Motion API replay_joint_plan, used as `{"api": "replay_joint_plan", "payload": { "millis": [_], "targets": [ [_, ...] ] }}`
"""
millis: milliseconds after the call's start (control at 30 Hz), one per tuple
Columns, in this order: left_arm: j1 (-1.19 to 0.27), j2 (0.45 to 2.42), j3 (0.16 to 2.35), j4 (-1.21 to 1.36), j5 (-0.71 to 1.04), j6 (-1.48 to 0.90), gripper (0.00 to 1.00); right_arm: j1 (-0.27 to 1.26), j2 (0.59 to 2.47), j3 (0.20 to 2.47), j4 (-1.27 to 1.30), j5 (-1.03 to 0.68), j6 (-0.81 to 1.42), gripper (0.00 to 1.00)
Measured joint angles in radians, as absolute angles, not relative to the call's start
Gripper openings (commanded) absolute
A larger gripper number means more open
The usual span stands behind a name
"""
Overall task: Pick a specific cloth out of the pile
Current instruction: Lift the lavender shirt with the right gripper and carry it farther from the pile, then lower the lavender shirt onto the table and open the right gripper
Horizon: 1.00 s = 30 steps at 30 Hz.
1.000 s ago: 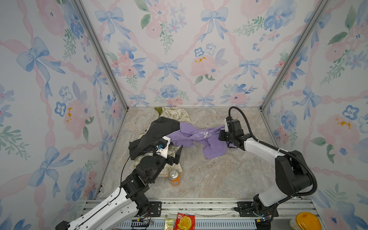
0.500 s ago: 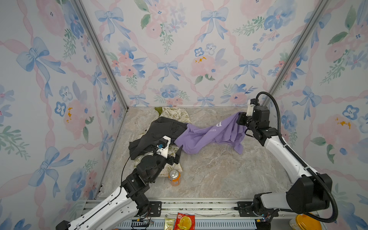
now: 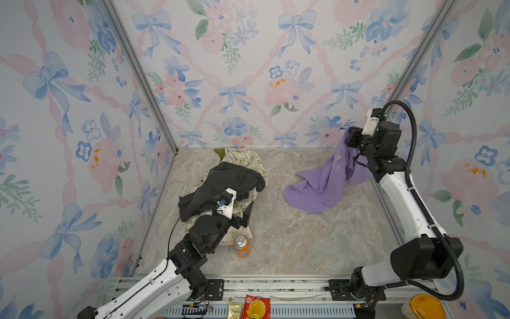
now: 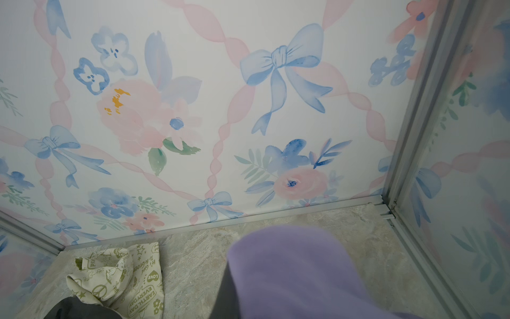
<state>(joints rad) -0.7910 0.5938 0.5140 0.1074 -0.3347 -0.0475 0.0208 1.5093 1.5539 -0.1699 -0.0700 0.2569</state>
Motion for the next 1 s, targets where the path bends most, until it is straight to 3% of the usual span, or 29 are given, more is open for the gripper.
{"api": "replay_joint_plan", "payload": {
  "millis": [467, 1000],
  "targets": [
    [-0.780, 0.594, 0.514, 0.107, -0.324, -0.048, 0.98, -0.020, 1.654, 1.746, -0.282, -0.107, 0.196, 0.00],
    [-0.765, 0.594, 0.514, 0.107, -0.315, -0.048, 0.98, -0.132, 1.600, 1.316, -0.297, -0.025, 0.134, 0.05]
  ]
}}
